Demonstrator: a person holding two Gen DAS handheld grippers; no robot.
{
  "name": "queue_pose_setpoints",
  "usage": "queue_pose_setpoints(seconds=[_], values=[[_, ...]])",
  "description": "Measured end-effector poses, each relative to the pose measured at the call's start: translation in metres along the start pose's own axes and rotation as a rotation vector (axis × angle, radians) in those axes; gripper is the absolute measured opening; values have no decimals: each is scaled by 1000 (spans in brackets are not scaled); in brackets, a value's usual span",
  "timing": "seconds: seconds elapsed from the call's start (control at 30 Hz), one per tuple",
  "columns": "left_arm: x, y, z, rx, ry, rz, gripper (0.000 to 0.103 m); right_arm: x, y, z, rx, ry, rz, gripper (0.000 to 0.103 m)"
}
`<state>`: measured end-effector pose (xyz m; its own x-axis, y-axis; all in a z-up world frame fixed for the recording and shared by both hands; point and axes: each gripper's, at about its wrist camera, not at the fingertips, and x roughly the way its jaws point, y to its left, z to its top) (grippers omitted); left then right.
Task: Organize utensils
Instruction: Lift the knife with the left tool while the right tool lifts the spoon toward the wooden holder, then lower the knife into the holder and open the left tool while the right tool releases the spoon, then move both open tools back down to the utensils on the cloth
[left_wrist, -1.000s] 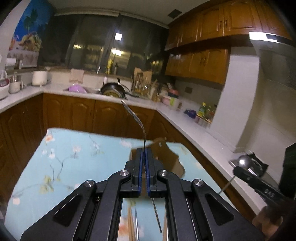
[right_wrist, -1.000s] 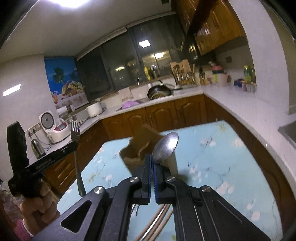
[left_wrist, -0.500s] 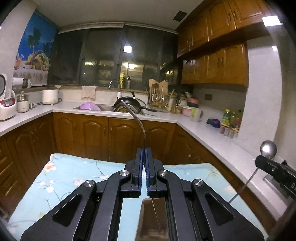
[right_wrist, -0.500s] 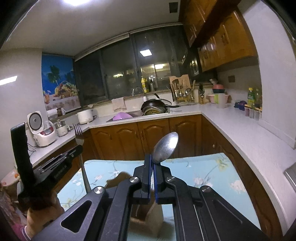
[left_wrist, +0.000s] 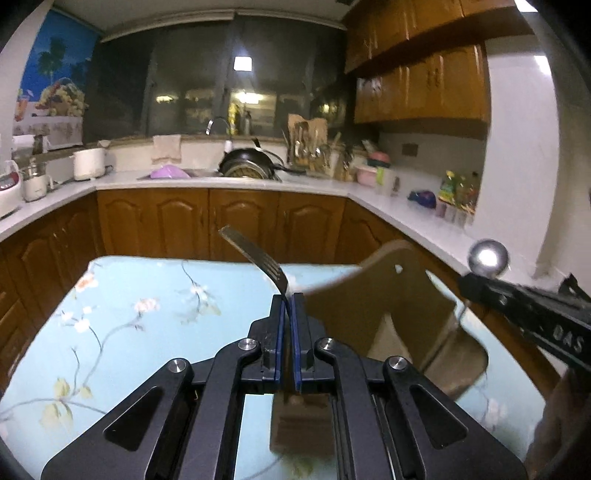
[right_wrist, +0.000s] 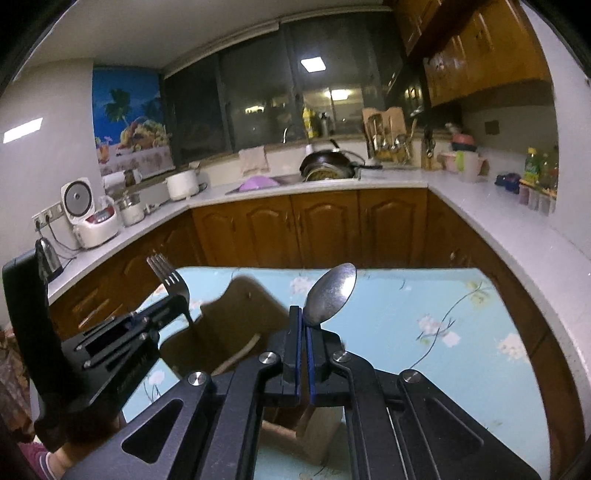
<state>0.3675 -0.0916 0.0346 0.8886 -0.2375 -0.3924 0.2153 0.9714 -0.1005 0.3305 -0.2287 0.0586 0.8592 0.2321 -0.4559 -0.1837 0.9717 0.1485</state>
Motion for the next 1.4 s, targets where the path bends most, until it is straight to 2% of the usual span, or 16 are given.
queue_pose_setpoints(seconds=[0.13, 0.53, 0.6, 0.7, 0.77, 0.83, 0.9, 0.97, 1.03, 1.1, 1.17, 1.23, 1.3, 1.4], values=[[-8, -2, -6, 26, -19, -5, 3, 5, 1, -9, -3, 36, 6, 2], [-6, 2, 5, 14, 30, -35, 3, 10, -1, -10, 11, 69, 5, 2], [-5, 4, 7, 12, 40, -36, 4, 11, -3, -10, 21, 72, 8, 8], [-9, 6, 10, 6, 40, -26, 14, 10, -8, -6, 44, 72, 10, 9], [-13, 9, 11, -6, 34, -17, 32, 7, -8, -6, 53, 69, 8, 12], [-18, 12, 11, -21, 33, -9, 38, 3, -10, -7, 63, 63, 6, 31], [-23, 16, 12, -37, 37, -10, 41, -3, -11, -7, 77, 55, 4, 38], [-31, 21, 11, -51, 37, -6, 48, -9, -12, -8, 91, 50, 6, 39], [-41, 26, 10, -59, 32, -1, 50, -15, -13, -9, 103, 46, 3, 42], [-53, 31, 7, -67, 36, 10, 58, -24, -14, -12, 119, 41, 5, 44], [-66, 38, 3, -77, 39, 34, 75, -33, -14, -16, 134, 35, 2, 50], [-78, 44, -2, -85, 43, 50, 78, -44, -14, -22, 148, 27, 5, 65], [-89, 51, -10, -98, 64, 59, 81, -56, -12, -32, 161, 23, 4, 74], [-105, 61, -25, -121, 104, 61, 83, -70, -11, -46, 176, 27, 5, 79]])
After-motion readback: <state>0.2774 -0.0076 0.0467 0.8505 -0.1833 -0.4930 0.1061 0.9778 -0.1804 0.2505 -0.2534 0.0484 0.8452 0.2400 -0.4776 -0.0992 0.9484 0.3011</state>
